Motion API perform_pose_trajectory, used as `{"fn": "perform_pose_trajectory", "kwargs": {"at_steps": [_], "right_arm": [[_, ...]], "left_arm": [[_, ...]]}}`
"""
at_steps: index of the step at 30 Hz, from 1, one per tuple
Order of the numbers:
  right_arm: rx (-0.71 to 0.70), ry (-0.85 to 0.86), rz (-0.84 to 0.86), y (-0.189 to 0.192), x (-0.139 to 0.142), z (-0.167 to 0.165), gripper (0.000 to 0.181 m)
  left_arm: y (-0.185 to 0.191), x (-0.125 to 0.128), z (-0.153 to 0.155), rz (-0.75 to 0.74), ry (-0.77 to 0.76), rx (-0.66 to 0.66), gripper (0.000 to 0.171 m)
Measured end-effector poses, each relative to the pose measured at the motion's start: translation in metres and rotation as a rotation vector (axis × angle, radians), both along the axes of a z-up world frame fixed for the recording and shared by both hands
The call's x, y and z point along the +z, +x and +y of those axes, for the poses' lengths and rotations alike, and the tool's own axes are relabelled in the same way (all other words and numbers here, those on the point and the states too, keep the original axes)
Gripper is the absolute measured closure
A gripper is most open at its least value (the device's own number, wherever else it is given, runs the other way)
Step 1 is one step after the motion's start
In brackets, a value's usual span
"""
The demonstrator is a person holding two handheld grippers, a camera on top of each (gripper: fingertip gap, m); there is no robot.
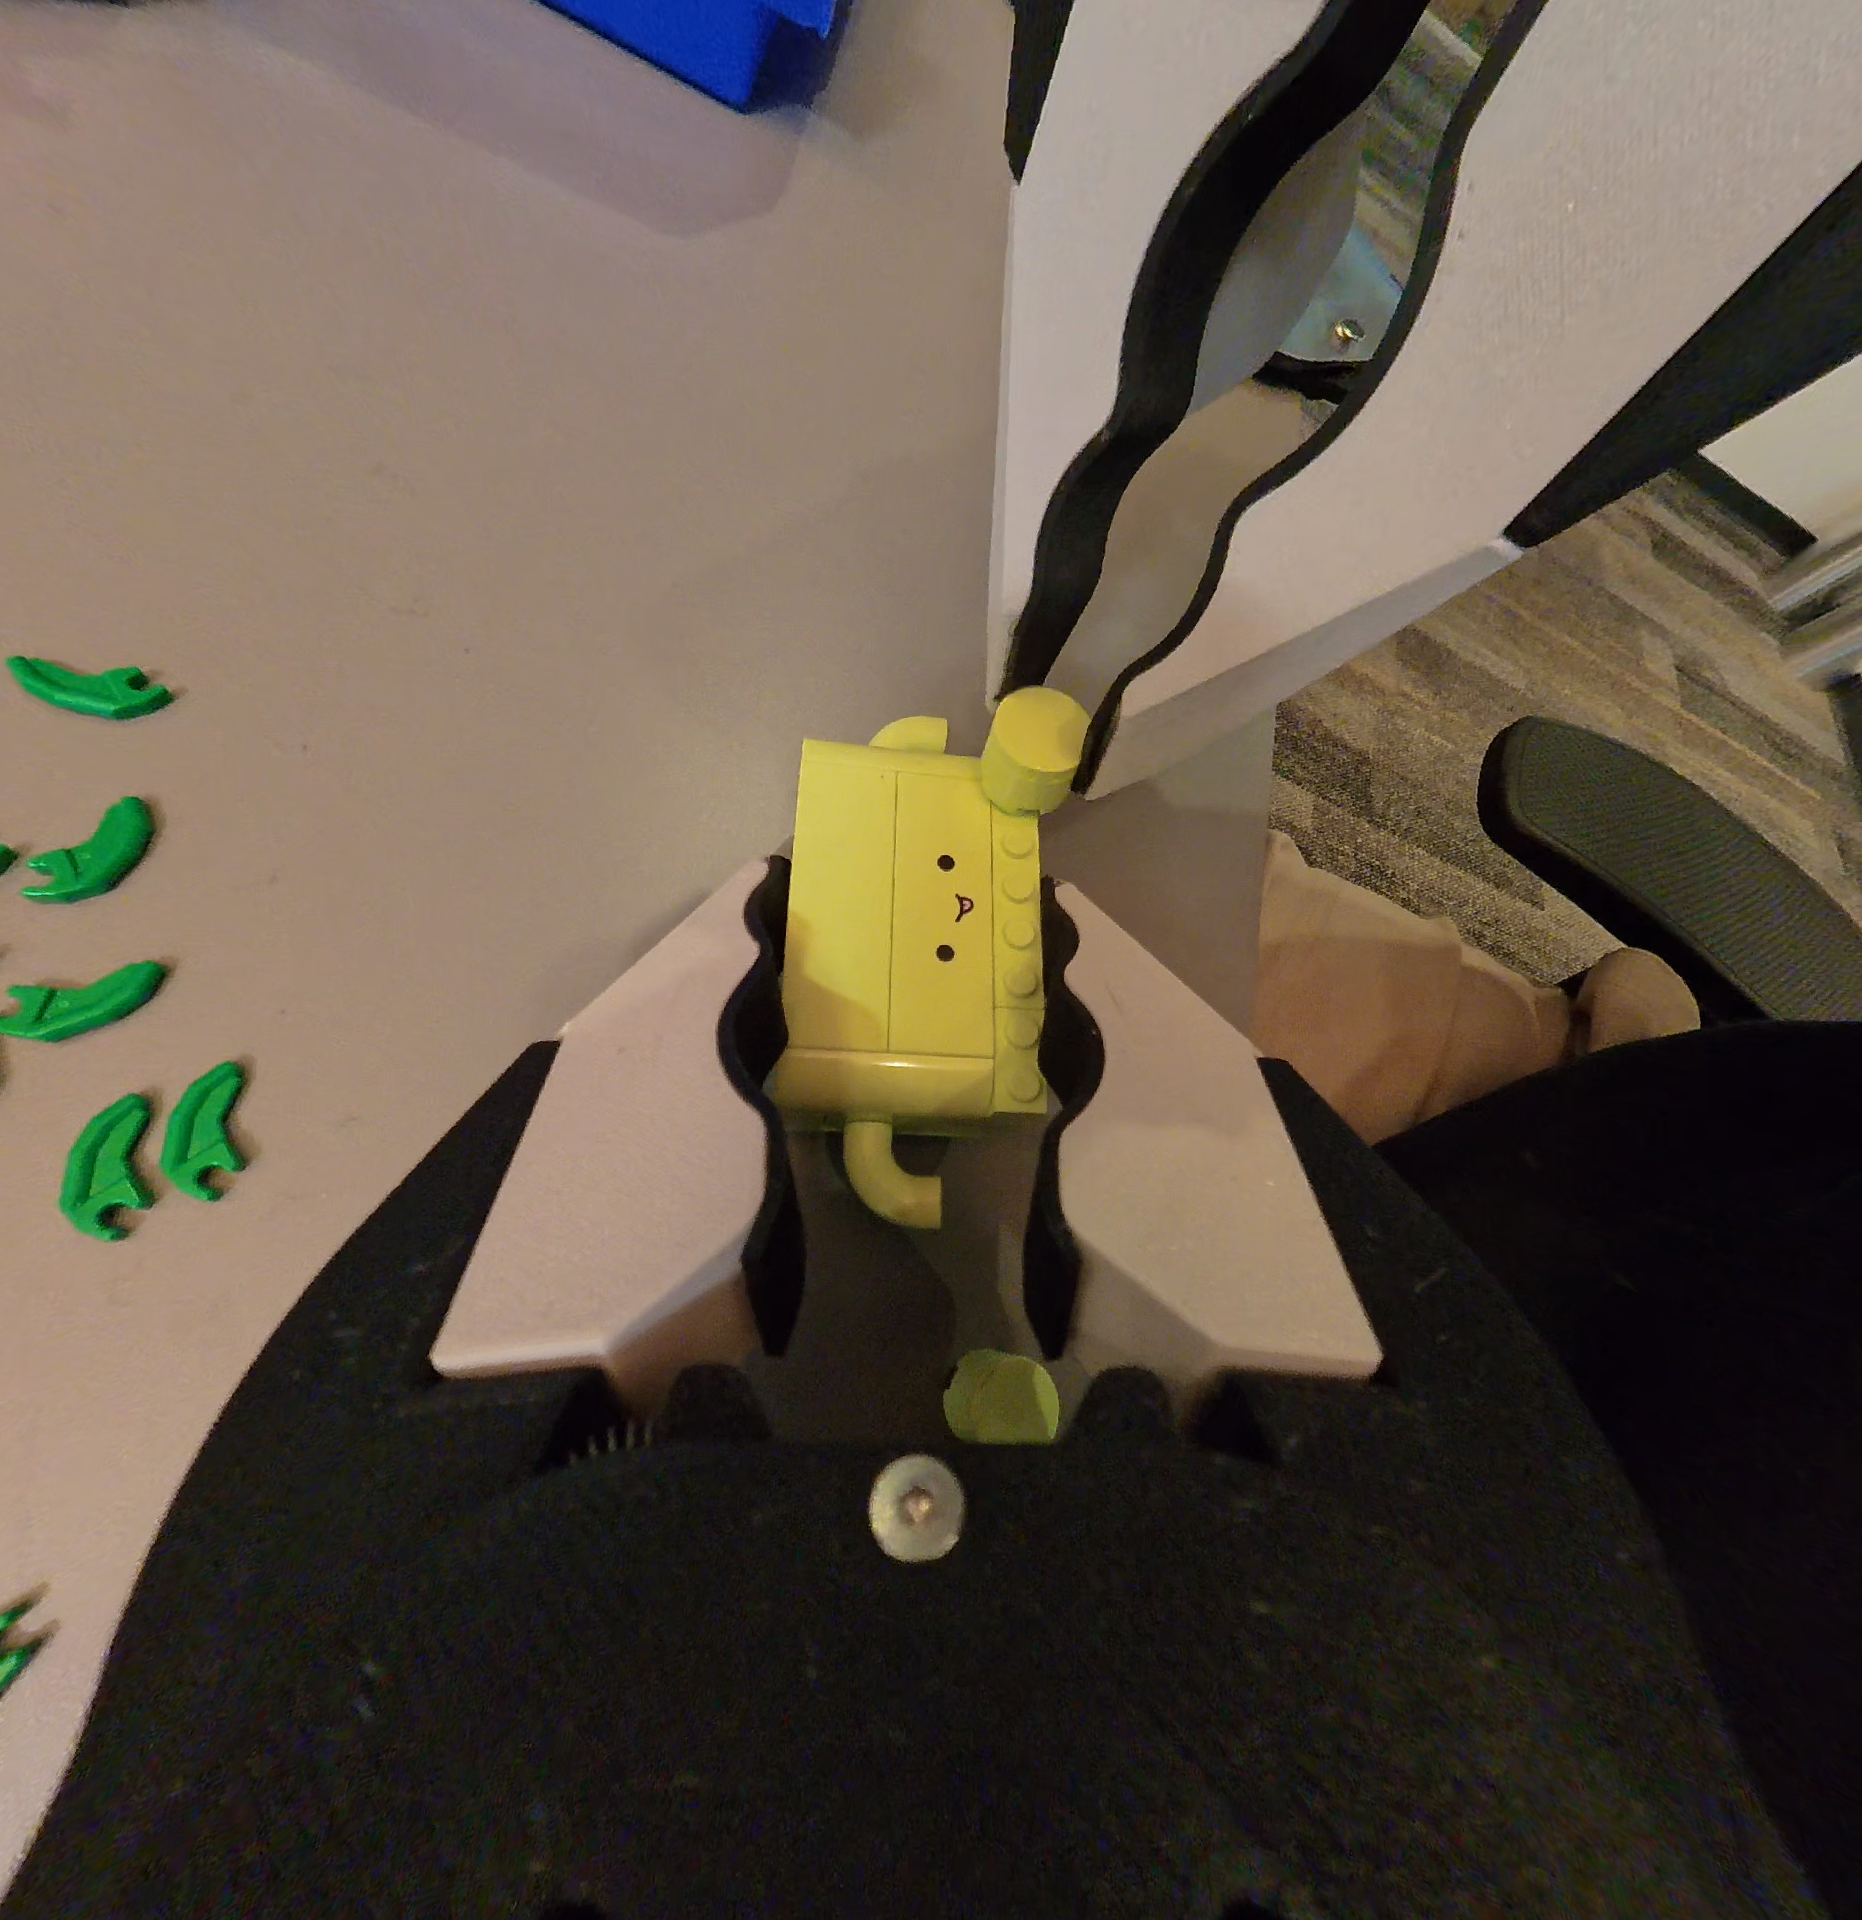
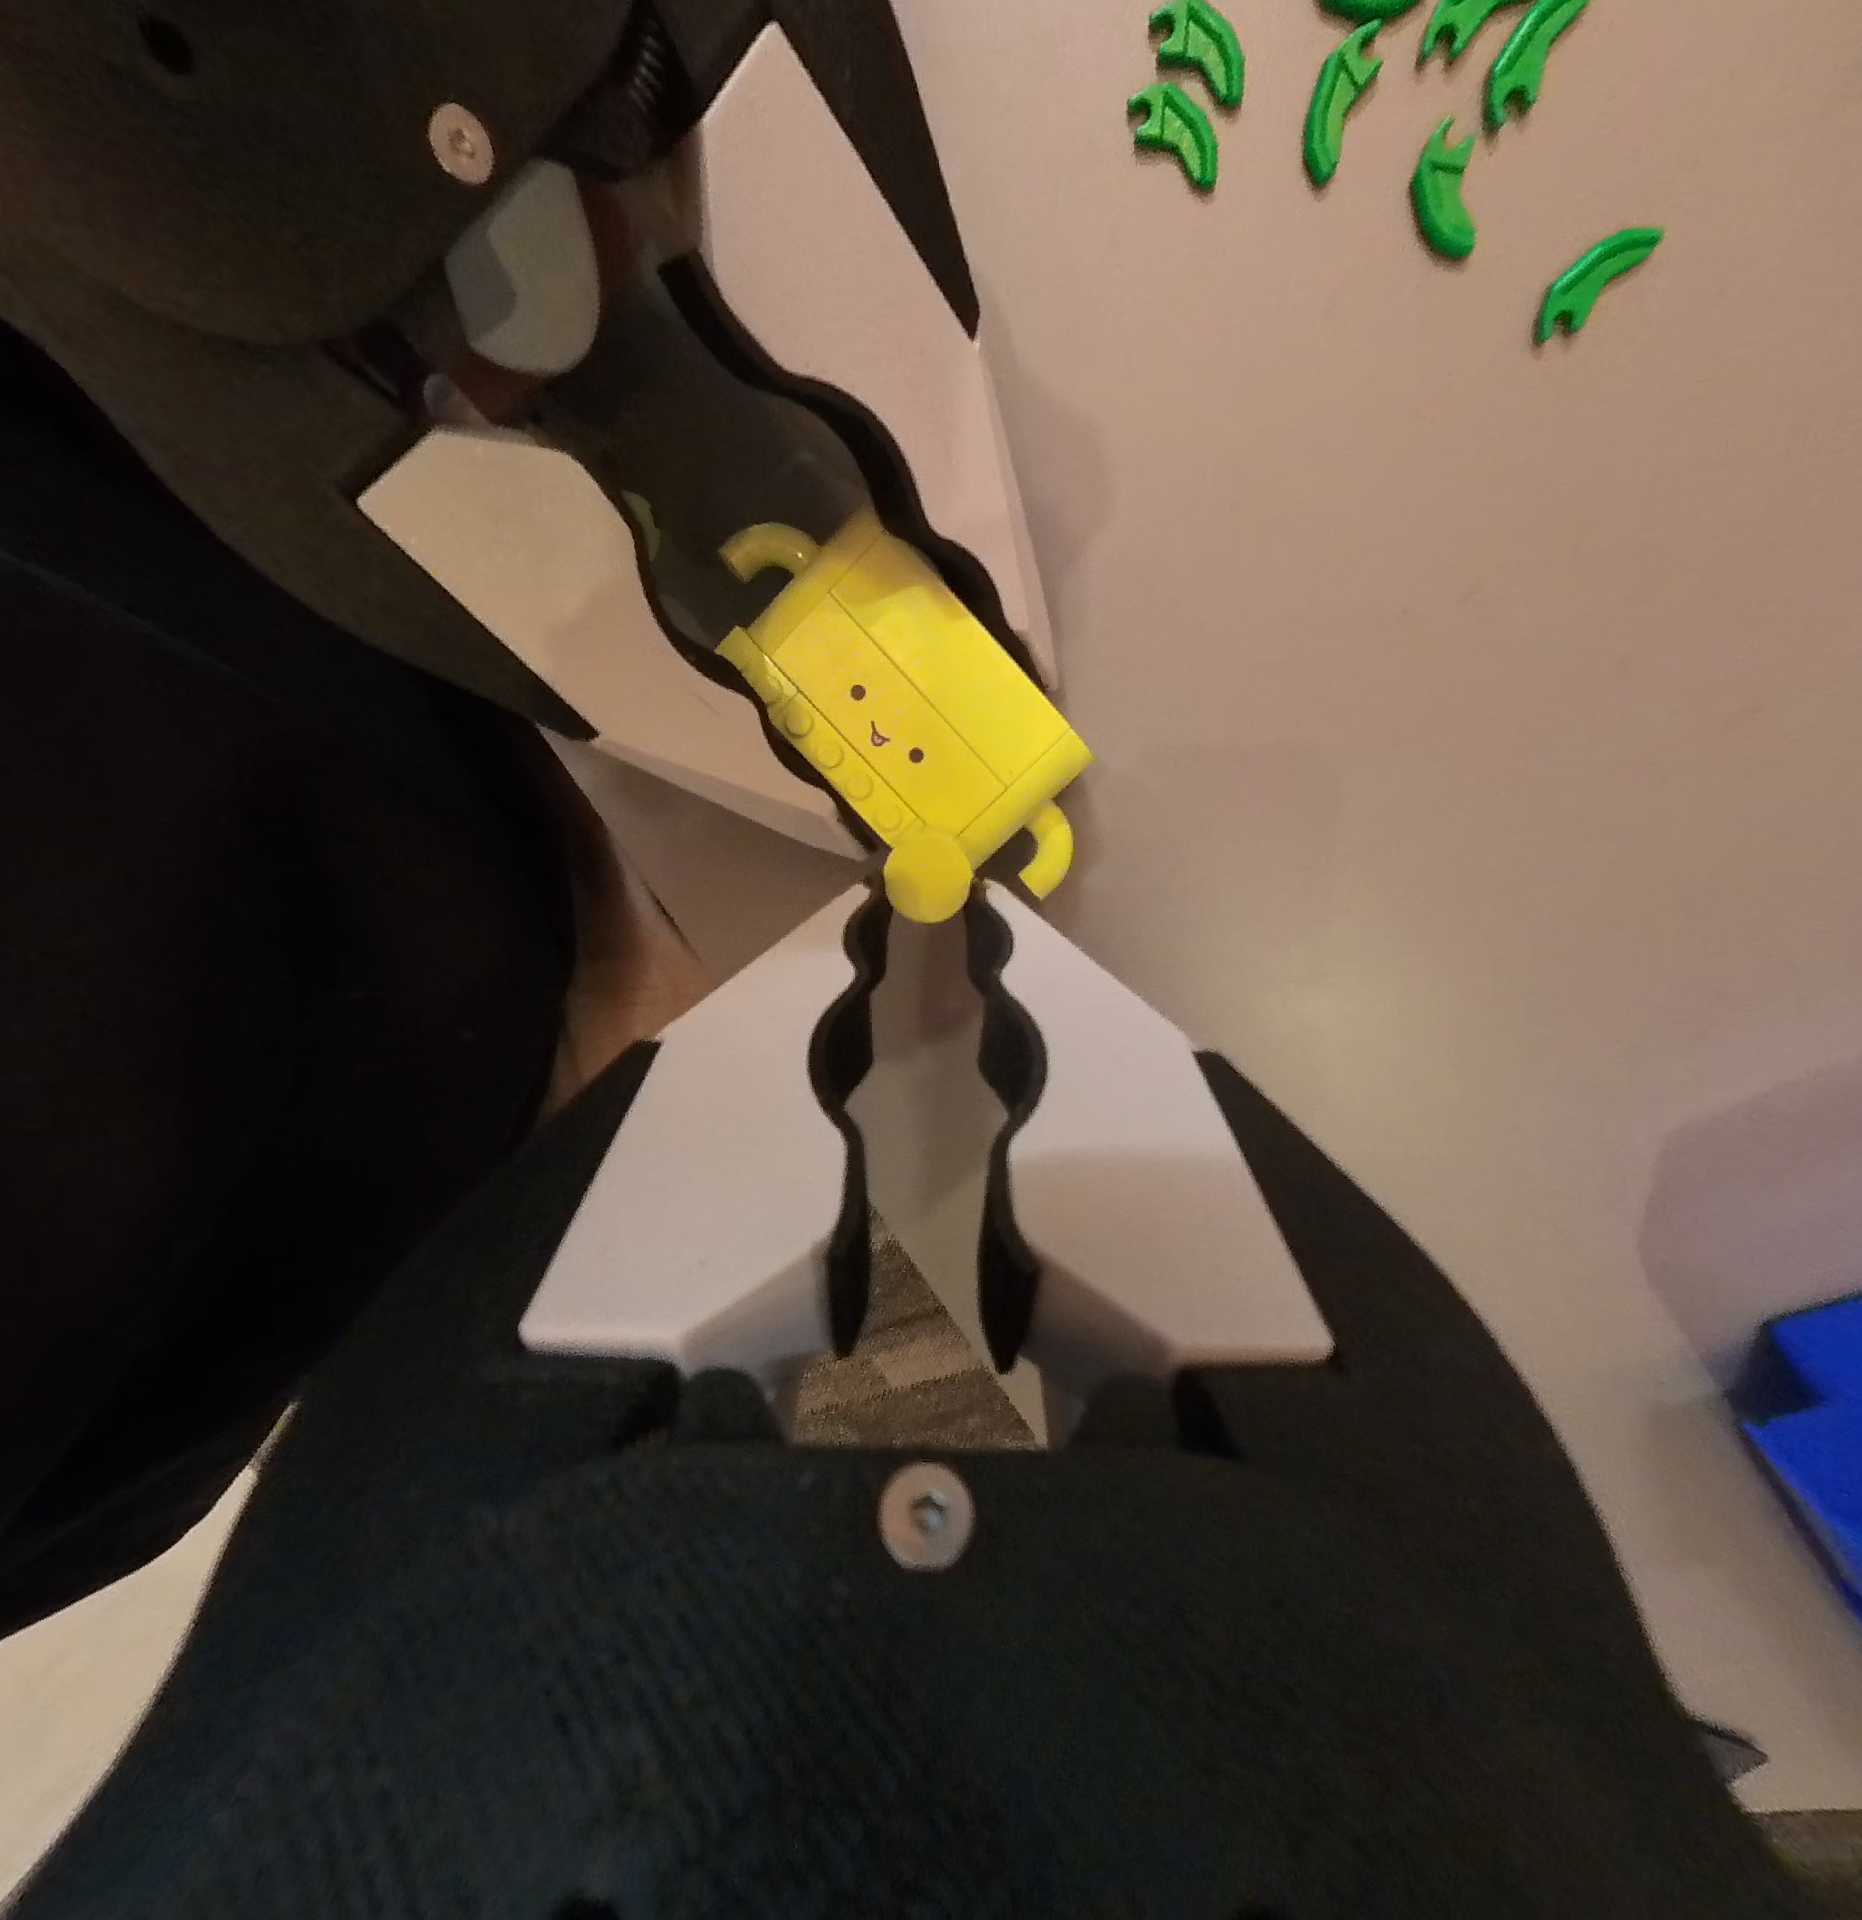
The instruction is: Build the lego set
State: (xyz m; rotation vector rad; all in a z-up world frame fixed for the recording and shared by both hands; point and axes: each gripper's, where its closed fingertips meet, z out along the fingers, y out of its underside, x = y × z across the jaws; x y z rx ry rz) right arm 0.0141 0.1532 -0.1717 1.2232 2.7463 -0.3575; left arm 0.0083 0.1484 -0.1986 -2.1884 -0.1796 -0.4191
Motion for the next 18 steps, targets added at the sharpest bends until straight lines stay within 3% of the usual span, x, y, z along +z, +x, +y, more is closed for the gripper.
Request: {"fn": "perform_pose_trajectory", "kwargs": {"at_steps": [18], "right_arm": [[-0.033, 0.094, -0.101, 0.0011, -0.0002, 0.0001, 0.168]], "left_arm": [[-0.0001, 0.0000, 0.0004, 0.004, -0.001, 0.000, 0.126]]}}
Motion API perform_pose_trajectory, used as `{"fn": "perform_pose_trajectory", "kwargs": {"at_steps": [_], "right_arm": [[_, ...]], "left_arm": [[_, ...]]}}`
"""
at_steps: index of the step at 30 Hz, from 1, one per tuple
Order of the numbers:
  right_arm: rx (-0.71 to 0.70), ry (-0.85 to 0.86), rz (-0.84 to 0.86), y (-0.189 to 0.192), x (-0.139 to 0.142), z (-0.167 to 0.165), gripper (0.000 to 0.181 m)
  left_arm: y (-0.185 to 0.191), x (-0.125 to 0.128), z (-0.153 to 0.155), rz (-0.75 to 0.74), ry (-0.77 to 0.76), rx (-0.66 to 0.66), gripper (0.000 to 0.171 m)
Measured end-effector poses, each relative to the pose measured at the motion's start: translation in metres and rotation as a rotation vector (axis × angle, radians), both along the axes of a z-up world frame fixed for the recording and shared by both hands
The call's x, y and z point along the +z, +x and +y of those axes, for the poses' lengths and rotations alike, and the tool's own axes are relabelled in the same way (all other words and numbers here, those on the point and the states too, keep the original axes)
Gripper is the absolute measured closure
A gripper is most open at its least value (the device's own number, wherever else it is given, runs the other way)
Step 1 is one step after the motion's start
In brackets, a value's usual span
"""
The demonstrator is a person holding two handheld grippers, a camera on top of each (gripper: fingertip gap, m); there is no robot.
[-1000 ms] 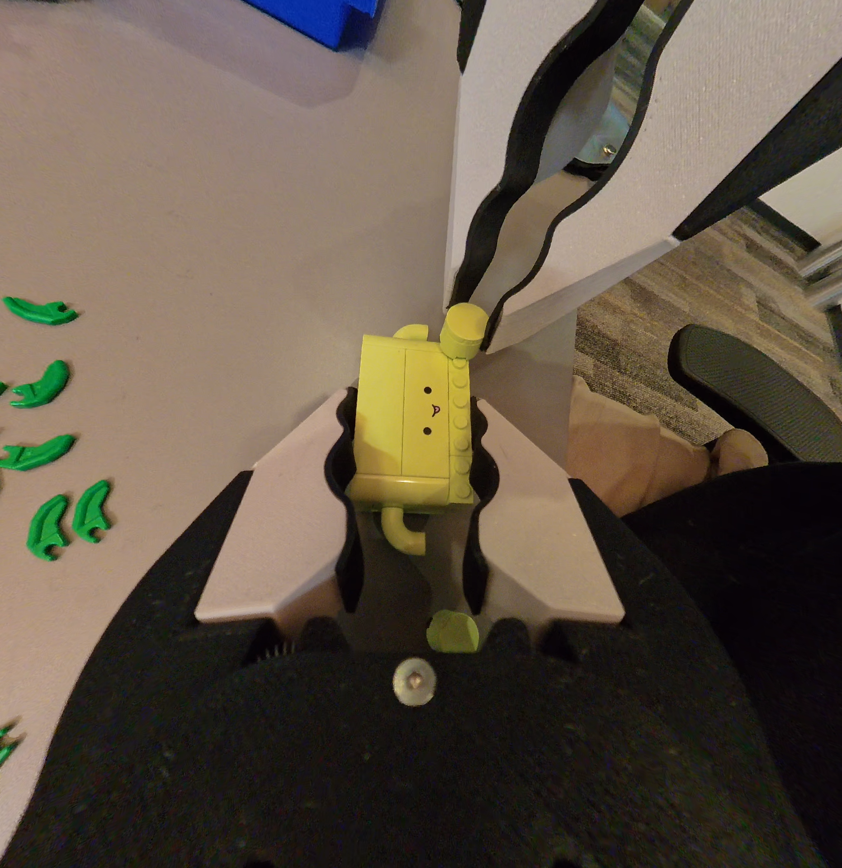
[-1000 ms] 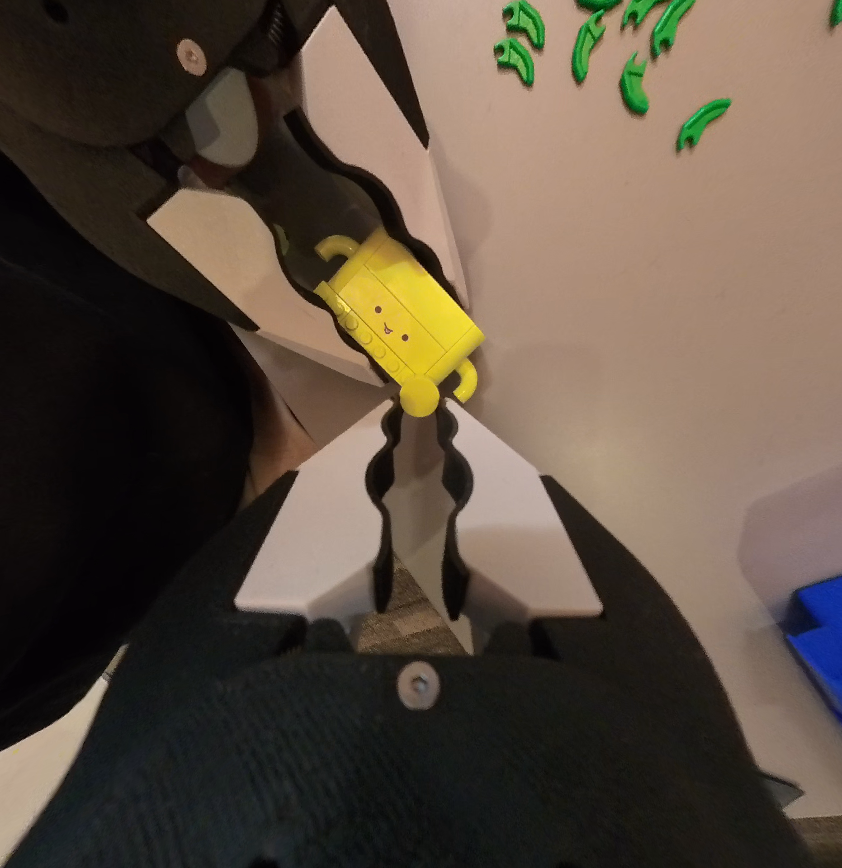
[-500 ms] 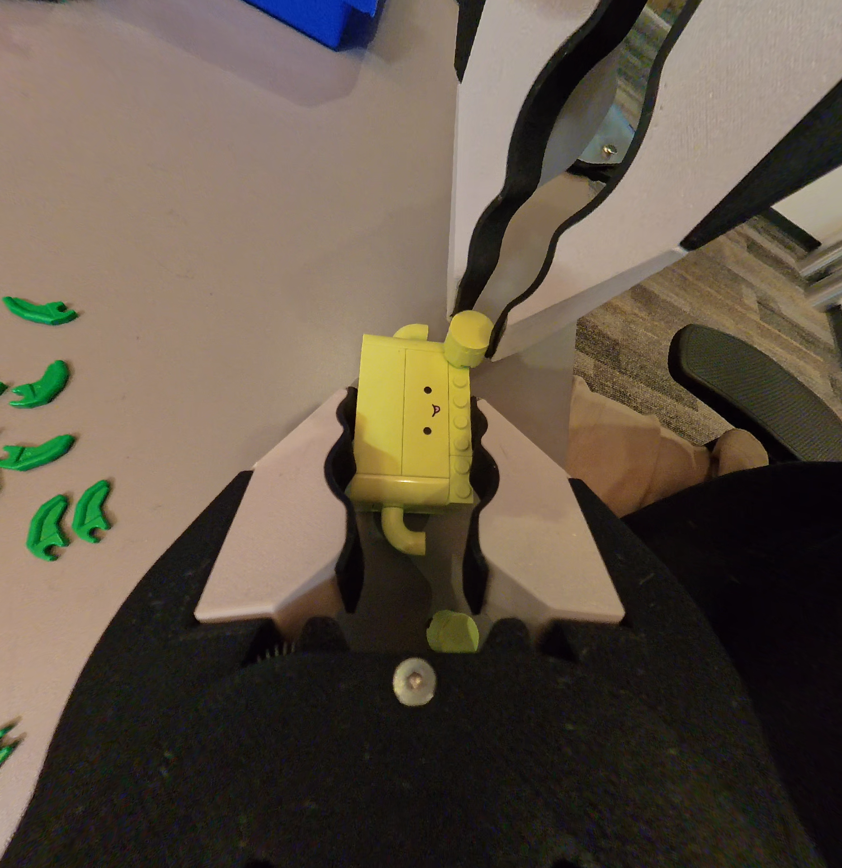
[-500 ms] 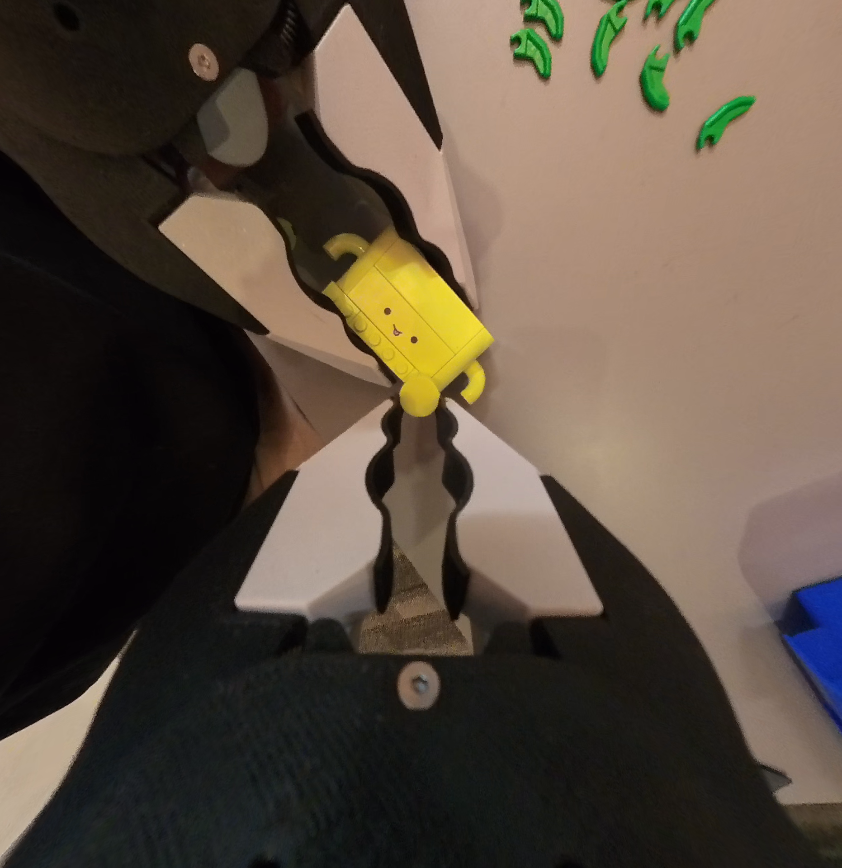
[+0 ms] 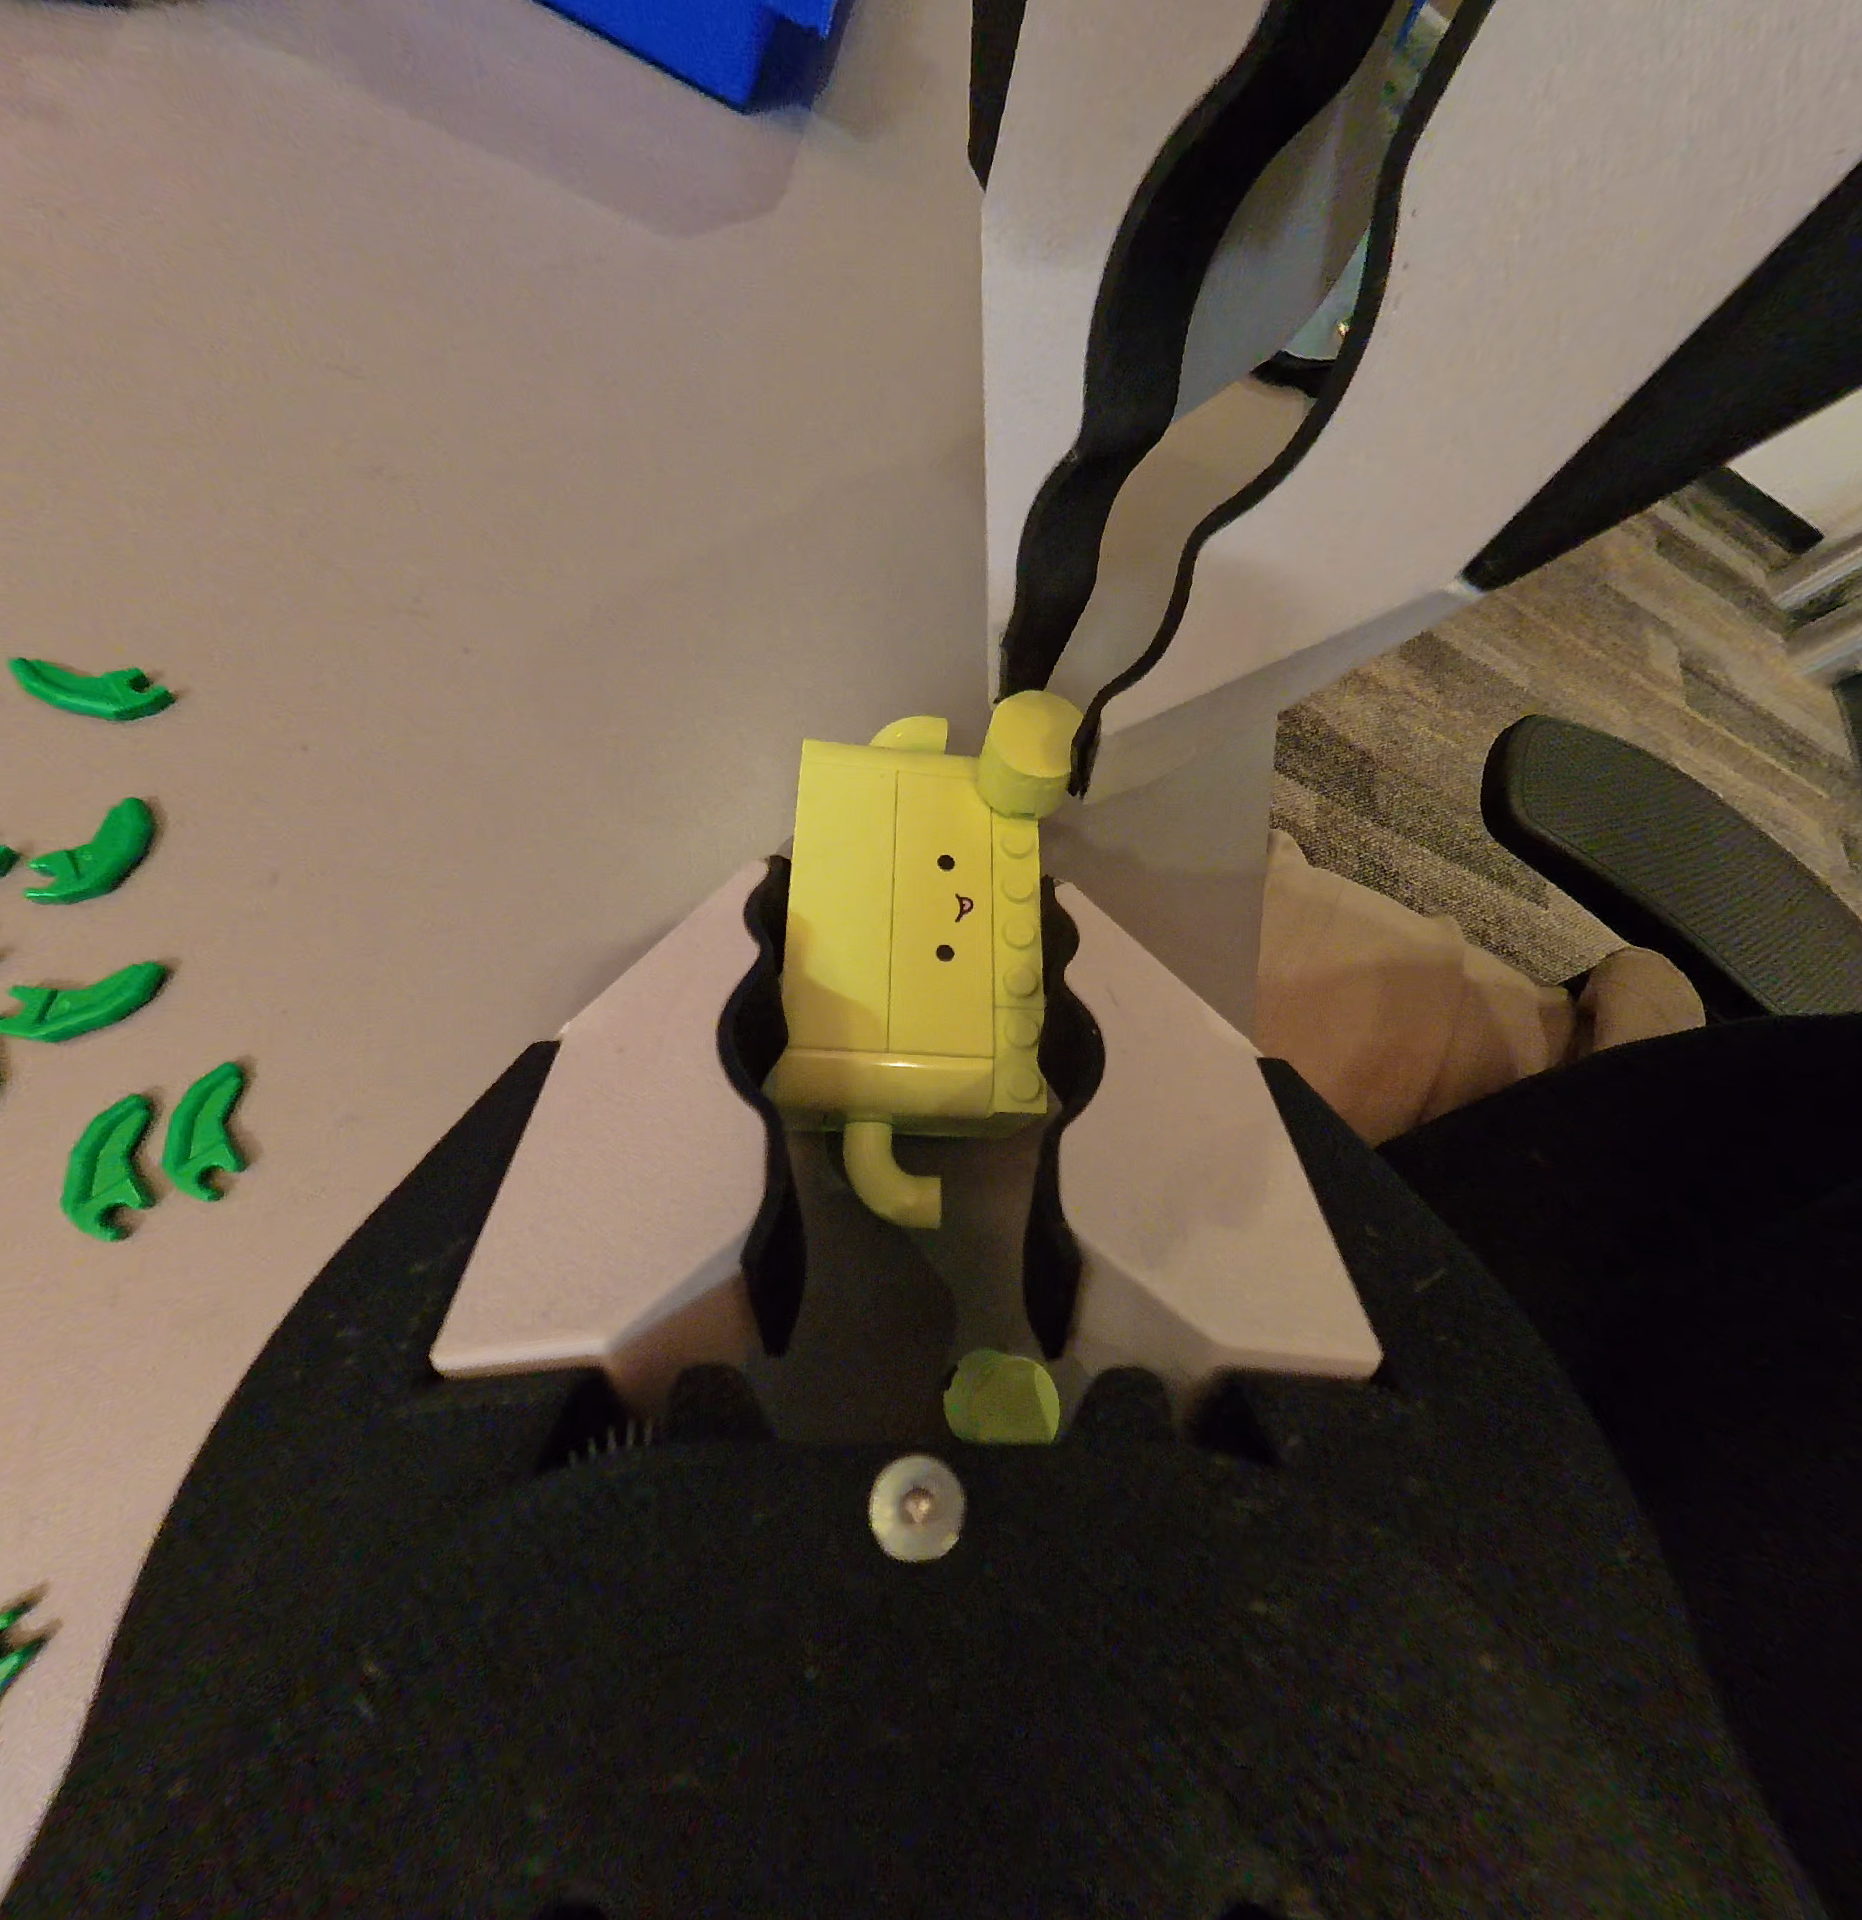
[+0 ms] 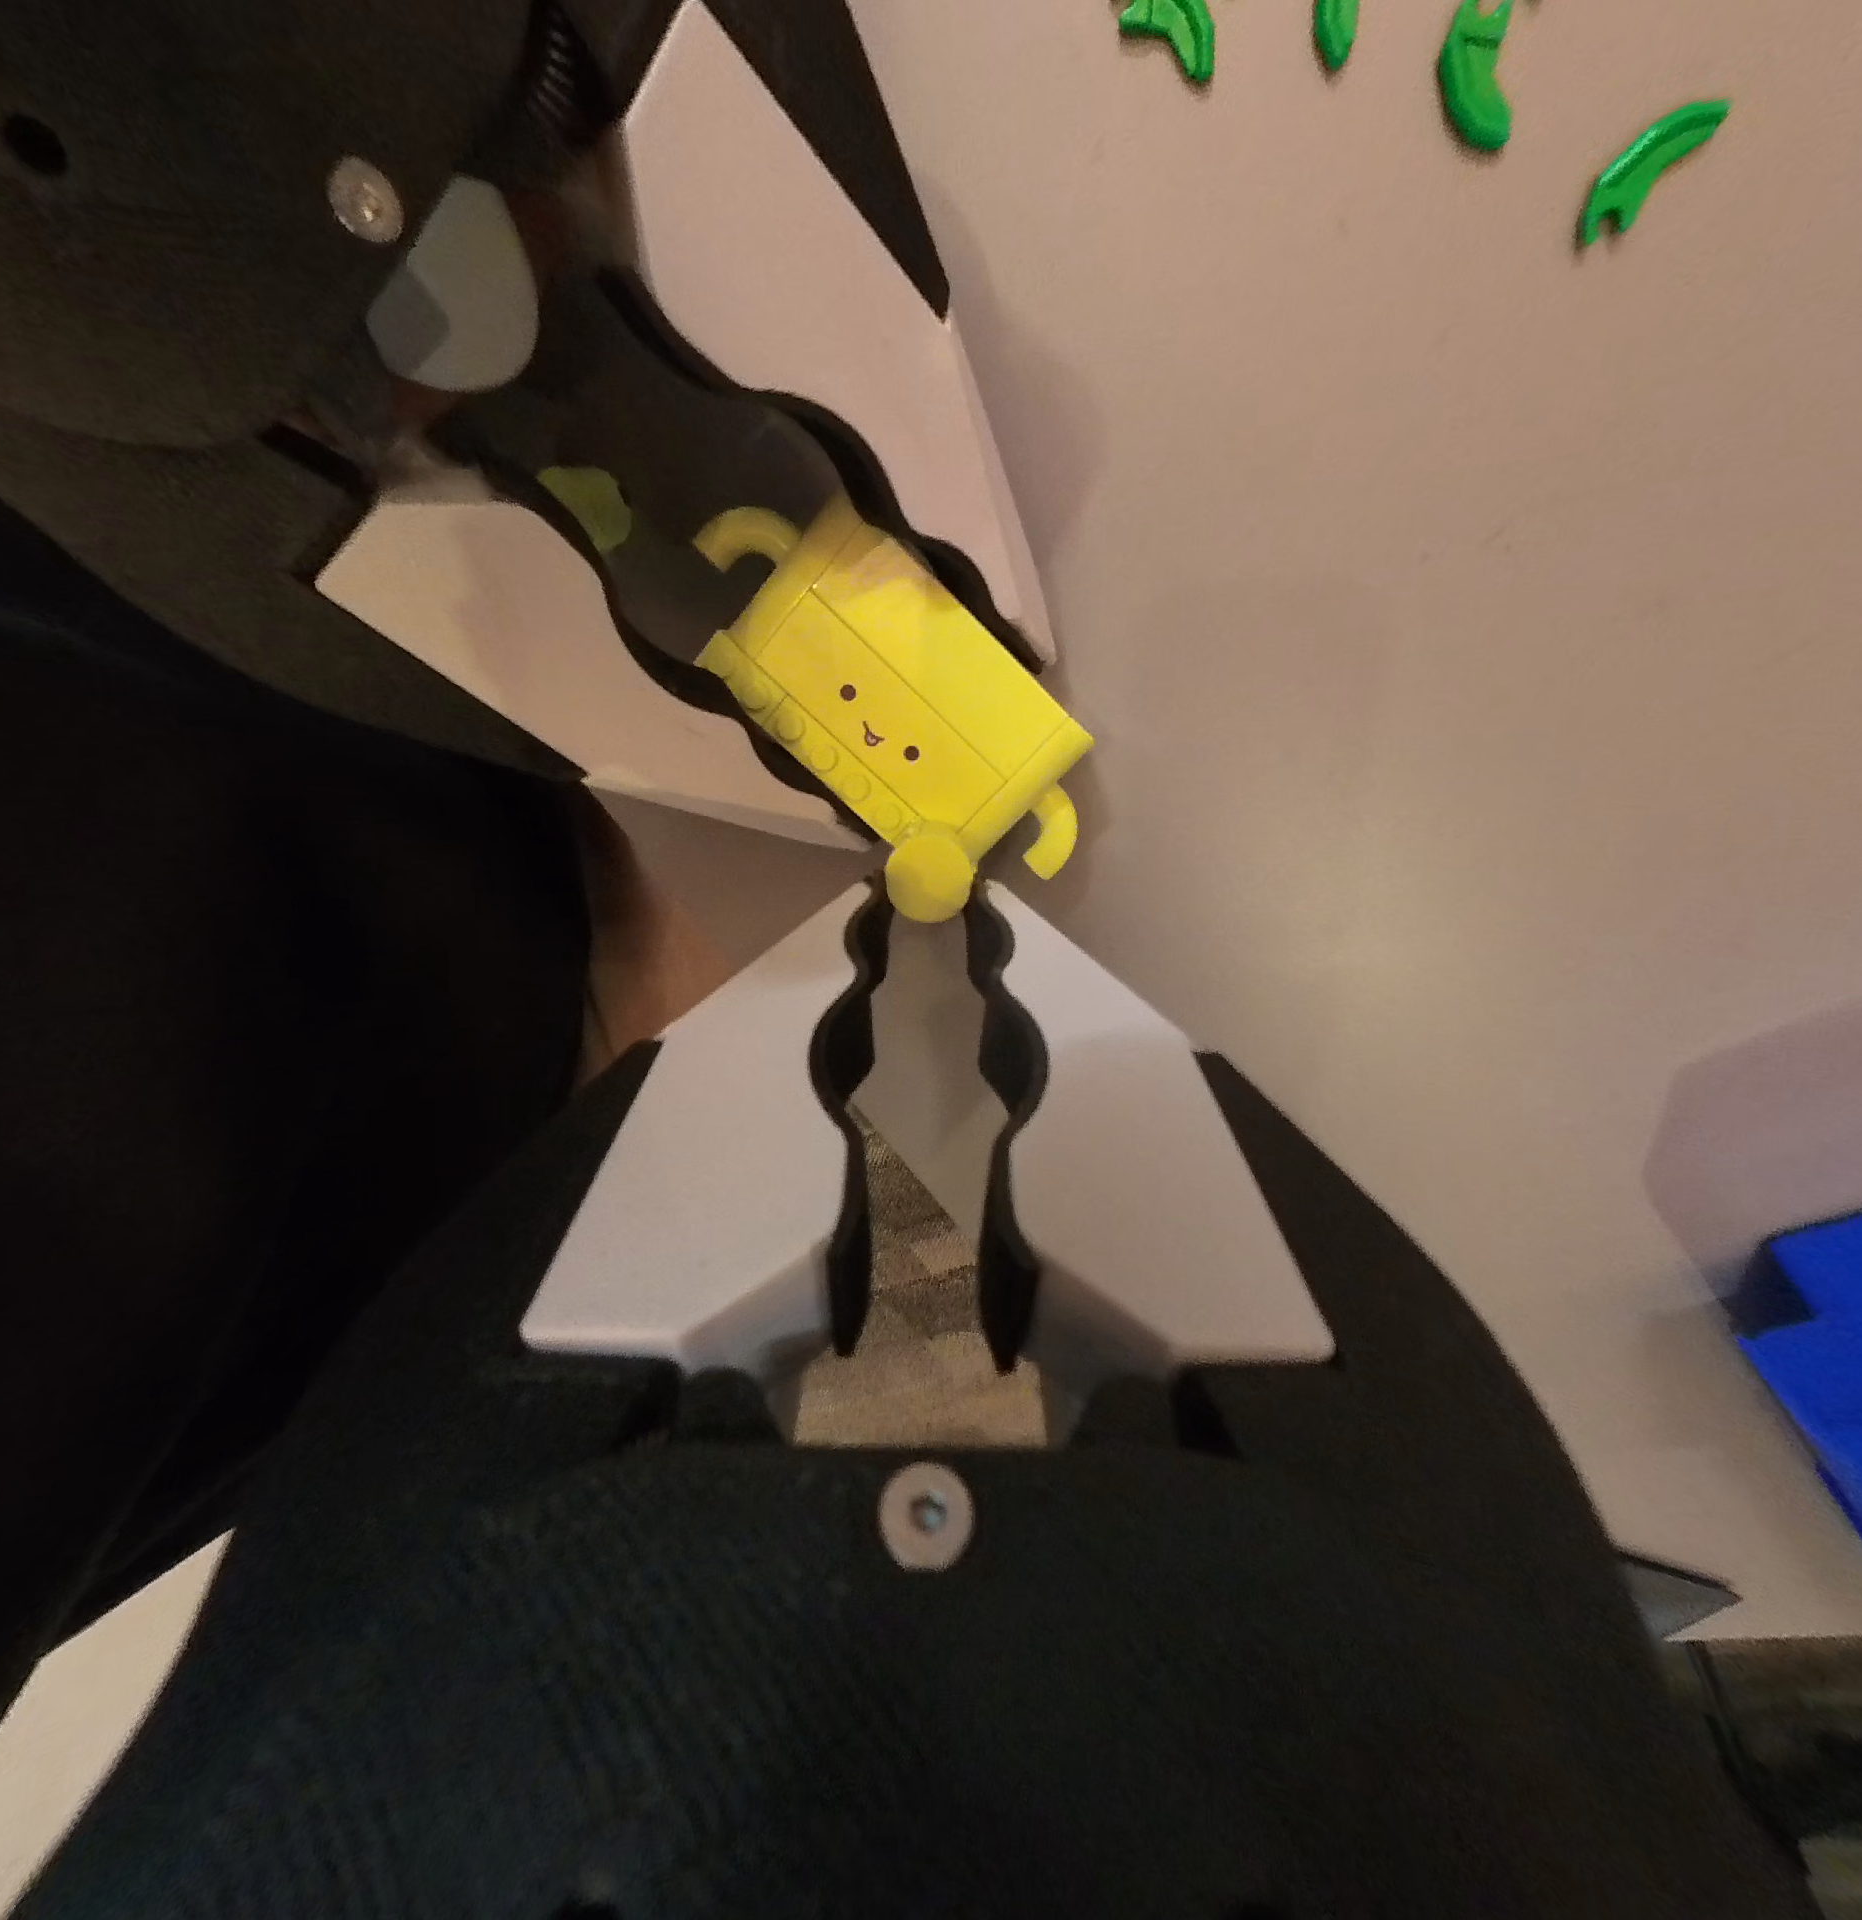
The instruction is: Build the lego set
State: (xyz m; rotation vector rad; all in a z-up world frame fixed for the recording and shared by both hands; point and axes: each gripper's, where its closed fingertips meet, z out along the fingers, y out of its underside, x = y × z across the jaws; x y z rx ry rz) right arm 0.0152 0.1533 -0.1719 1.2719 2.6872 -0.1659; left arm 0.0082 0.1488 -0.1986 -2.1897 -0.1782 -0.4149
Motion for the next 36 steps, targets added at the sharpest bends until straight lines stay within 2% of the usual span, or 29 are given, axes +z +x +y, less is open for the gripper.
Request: {"fn": "perform_pose_trajectory", "kwargs": {"at_steps": [17, 20, 22, 26, 29, 34, 36], "right_arm": [[0.032, 0.020, 0.055, -0.001, 0.000, -0.001, 0.168], [-0.067, -0.090, 0.156, -0.010, 0.011, 0.002, 0.168], [-0.174, -0.113, 0.212, -0.014, 0.016, 0.019, 0.168], [-0.256, 0.045, 0.241, 0.008, -0.021, 0.077, 0.168], [-0.296, 0.057, 0.252, 0.022, -0.041, 0.088, 0.168], [-0.318, 0.074, 0.287, 0.026, -0.044, 0.092, 0.167], [-0.305, 0.080, 0.274, 0.028, -0.043, 0.092, 0.149]], "left_arm": [[0.000, 0.000, 0.000, 0.003, -0.001, 0.001, 0.126], [0.000, 0.000, 0.000, 0.007, -0.002, 0.003, 0.126], [0.000, 0.000, 0.000, 0.007, -0.002, 0.003, 0.126], [0.000, 0.000, 0.000, 0.006, -0.002, 0.003, 0.126], [-0.001, 0.000, 0.000, 0.007, -0.002, 0.003, 0.126], [-0.001, 0.000, 0.000, 0.009, -0.003, 0.005, 0.126], [-0.001, 0.000, 0.000, 0.009, -0.003, 0.005, 0.126]]}}
